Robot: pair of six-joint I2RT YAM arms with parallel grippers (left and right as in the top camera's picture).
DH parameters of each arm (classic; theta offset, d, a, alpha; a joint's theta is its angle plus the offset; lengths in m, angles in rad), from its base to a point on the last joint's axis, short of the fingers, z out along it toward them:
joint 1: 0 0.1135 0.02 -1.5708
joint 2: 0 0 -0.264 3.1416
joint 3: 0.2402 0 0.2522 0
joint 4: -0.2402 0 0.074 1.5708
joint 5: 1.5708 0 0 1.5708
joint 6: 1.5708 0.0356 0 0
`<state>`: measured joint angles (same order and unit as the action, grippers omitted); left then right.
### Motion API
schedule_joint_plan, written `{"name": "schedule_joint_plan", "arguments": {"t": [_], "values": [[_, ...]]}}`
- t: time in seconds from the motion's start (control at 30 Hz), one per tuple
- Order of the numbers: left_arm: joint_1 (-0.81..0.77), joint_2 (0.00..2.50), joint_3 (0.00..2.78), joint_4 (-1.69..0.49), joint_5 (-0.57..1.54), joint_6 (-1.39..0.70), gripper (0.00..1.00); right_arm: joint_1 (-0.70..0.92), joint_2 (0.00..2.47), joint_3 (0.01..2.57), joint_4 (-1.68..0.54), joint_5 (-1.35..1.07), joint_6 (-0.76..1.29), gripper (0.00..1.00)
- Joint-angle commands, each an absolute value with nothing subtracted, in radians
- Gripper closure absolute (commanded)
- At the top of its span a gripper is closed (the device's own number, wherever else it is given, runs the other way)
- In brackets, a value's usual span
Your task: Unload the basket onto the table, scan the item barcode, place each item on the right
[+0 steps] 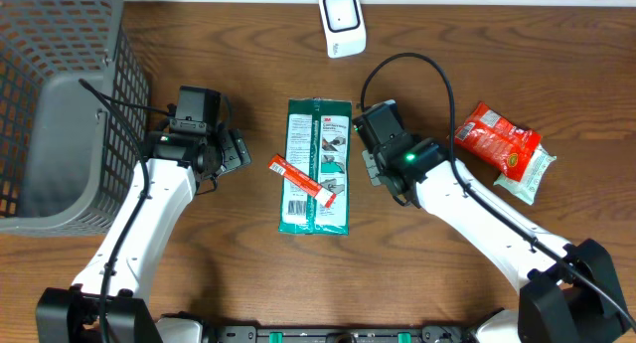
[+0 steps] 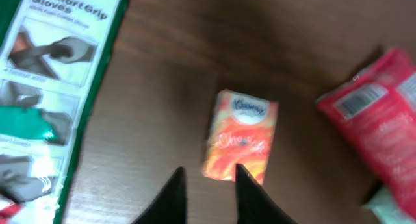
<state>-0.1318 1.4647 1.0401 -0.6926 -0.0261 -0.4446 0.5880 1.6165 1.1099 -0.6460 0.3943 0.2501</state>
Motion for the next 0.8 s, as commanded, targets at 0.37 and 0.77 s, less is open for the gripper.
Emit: {"name": "schedule_joint_plan", "arguments": {"t": [0.37,0.77], "values": [[-0.128,1.47,1.051,-0.694,-0.034,-0.447,0.11,0.082,1.628,1.104,-0.735,-0.333,0.169,0.62],[-0.128,1.47,1.051,-0.695,-0.034,-0.447,0.12,-0.007,1.72,0.957,-0.486,-0.514,0.141,0.63]]}}
